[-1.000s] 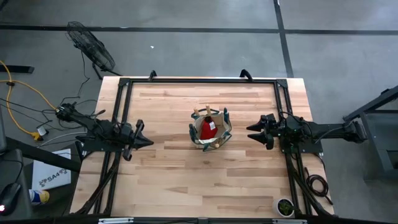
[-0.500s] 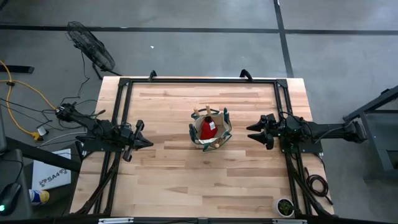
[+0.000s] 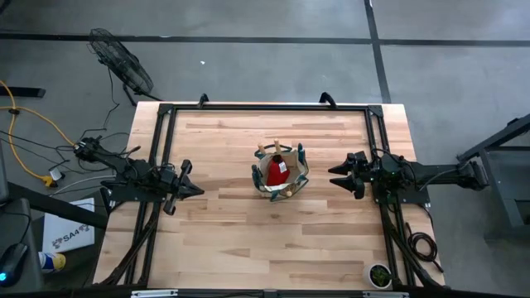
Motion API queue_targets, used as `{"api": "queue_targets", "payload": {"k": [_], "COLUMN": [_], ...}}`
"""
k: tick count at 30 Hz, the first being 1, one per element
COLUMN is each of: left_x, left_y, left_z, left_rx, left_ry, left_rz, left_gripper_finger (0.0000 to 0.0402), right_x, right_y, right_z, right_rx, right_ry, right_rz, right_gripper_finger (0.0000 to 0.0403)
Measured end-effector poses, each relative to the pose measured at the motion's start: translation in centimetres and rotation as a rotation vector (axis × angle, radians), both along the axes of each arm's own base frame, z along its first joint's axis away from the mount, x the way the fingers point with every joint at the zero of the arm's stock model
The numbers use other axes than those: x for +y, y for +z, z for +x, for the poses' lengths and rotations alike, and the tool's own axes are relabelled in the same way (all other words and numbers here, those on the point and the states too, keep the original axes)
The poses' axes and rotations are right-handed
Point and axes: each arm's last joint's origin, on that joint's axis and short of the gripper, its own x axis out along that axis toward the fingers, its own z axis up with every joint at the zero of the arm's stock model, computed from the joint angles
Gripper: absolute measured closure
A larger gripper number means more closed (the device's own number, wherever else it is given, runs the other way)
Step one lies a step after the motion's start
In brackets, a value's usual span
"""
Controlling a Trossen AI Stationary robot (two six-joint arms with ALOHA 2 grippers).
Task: Pick & Place Garden tools in Gardening bag
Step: Return to Home Position
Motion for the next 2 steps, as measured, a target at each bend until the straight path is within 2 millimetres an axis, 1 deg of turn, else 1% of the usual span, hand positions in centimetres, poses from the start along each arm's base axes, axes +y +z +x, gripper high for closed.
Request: {"api": "queue_targets", "payload": {"k": [2], "left_x": [0.00], "left_y": [-0.01], "left_z": [0.00], "left_rx": [0.001], "left_ry": [0.000], "left_rz": [0.000], "left_gripper_finger": [0.0398], "right_x": [0.00], "right_y": [0.00], "right_z": [0.00], "right_rx": [0.000], "right_ry": [0.000], "right_rz": [0.000], "right_gripper_finger": [0.0147]}}
